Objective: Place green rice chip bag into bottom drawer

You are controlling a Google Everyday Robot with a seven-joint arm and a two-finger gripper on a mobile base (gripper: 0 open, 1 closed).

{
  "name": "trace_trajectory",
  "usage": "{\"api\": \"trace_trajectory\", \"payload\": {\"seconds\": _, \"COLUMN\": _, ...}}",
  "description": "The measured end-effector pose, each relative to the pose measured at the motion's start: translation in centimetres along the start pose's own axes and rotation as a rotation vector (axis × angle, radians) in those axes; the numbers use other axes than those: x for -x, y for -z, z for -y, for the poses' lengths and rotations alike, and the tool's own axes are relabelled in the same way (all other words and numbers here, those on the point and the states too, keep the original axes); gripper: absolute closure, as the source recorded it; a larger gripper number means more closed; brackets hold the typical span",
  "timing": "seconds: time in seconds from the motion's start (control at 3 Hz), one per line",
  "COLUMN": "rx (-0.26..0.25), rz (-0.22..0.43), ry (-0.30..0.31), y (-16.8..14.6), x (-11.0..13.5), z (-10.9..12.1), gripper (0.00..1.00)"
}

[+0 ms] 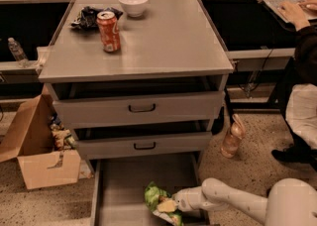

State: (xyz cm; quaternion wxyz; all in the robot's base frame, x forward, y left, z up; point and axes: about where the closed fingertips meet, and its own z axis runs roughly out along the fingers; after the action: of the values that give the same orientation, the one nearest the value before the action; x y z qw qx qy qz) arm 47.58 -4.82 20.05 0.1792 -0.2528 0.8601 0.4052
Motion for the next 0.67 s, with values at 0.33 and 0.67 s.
{"api": "trace_trajectory", "payload": {"seconds": 0.33, "rx": 0.089, "rz": -0.024, "ry": 0.020, "y": -5.3, "x": 1.4, "z": -0.1, "gripper": 0.73}}
{"api": "trace_trajectory", "payload": {"seconds": 0.67, "rx": 0.136, "rz": -0.061, "ry": 0.046, "y": -8.4, "x": 2.3, "z": -0.8, "gripper": 0.50}}
